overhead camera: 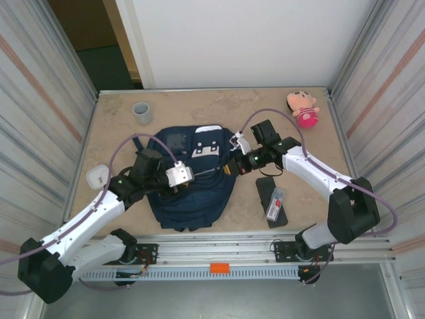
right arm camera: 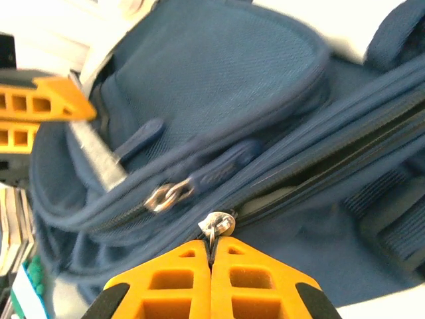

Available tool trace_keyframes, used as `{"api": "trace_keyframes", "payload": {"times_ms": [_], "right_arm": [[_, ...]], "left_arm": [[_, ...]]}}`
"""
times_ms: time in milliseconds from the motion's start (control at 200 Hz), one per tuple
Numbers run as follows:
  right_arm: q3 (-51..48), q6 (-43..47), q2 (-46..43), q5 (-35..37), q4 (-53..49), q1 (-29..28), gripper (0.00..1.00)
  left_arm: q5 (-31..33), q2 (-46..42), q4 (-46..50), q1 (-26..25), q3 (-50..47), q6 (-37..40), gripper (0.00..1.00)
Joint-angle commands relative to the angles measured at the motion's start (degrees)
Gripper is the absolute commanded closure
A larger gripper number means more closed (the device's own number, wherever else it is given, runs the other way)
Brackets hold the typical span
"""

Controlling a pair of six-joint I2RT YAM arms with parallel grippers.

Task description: Pack books, pencil case, and school supplies into a backpack

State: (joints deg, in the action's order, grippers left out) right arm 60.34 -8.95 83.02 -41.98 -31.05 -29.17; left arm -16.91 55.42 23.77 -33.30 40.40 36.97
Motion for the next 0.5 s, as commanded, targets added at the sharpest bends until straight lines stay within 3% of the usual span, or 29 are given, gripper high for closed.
{"api": "trace_keyframes", "payload": {"times_ms": [0, 220, 366, 491], "right_arm": [[0.4, 0.5, -4.0, -3.0, -5.4, -0.9, 1.00], [0.3, -4.9, -5.7, 1.4, -8.9, -0.8, 1.00], [-2.1, -12.1, -6.5, -2.1, -1.4, -3.2, 1.00], [-4.4, -15.7, -6.5, 0.5, 3.0, -4.2, 1.00]], "left_arm": [[8.9, 1.1, -3.5, 0.3, 2.6, -2.3, 1.00], [11.3, 1.4, -4.0, 0.3, 2.7, -4.2, 1.00], [7.4, 1.4, -4.1, 0.1, 2.9, -4.8, 1.00], [4.5, 1.1, -5.8, -0.5, 2.6, -5.4, 1.00]]}}
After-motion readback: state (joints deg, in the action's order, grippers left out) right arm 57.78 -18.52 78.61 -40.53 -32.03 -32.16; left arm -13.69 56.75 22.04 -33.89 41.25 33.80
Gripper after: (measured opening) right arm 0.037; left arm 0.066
